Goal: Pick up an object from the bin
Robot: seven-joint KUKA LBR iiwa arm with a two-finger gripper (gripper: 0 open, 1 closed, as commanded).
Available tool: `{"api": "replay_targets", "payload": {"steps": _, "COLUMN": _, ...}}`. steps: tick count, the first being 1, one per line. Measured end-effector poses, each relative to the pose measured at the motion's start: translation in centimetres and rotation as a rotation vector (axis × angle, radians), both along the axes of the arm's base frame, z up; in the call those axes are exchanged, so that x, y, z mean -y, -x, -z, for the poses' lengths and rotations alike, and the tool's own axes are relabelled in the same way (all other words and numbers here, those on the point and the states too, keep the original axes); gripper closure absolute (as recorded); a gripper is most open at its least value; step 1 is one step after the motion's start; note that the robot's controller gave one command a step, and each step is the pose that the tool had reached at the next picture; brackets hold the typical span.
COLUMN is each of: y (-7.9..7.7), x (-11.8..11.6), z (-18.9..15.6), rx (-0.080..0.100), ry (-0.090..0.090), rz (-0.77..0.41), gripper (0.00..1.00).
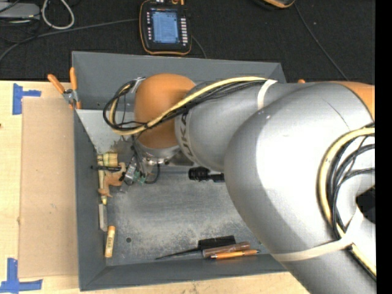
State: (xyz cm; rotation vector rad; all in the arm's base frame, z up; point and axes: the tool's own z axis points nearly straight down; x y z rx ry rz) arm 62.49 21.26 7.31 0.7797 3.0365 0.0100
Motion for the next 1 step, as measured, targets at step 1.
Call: {"api": "replay_targets", "payload": {"steps": 1, "y": 0.37, "x": 0.09, "z": -3.0, "rx": -0.013, "ry": 0.002, "rz": 0.001, "gripper": 1.0}}
